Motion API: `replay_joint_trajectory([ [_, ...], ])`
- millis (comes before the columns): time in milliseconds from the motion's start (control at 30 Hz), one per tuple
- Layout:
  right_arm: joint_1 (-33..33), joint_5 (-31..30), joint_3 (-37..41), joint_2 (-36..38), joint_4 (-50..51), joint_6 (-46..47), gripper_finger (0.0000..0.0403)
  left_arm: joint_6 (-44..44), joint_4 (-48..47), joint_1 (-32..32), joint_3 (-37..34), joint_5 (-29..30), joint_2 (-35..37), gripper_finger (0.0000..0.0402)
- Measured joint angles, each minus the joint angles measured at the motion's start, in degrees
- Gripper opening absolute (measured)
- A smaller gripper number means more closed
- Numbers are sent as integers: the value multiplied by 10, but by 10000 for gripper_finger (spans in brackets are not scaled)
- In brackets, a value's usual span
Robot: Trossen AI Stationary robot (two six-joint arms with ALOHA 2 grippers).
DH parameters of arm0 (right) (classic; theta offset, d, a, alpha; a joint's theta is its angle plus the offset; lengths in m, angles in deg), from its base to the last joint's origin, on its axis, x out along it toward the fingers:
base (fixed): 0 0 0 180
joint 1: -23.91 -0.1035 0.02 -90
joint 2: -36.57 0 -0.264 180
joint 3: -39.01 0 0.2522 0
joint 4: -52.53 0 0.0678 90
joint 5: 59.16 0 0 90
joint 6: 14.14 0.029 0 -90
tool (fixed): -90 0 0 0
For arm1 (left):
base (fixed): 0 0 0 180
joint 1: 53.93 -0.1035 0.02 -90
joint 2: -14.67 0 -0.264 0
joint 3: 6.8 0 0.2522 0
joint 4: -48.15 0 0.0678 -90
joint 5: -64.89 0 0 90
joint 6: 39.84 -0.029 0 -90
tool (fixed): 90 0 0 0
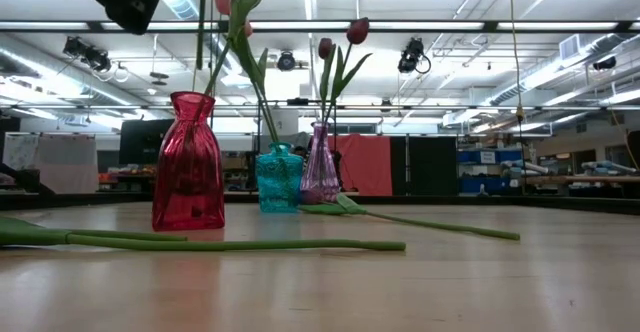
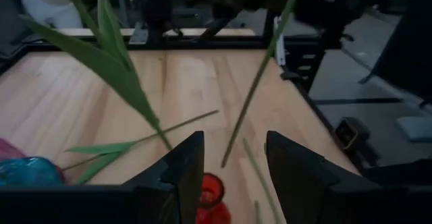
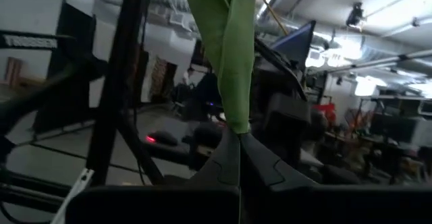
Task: Sort flowers into vase by color
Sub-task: Put the white flower into the red vase
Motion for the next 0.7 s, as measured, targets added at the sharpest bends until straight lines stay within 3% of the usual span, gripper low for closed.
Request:
replay_joint_trajectory([
  [467,39,33,0,0,69,56,7,42,-56,0,-1,-11,-2,165],
  [700,55,40,0,0,174,103,41,86,-83,0,-1,-24,-2,165],
])
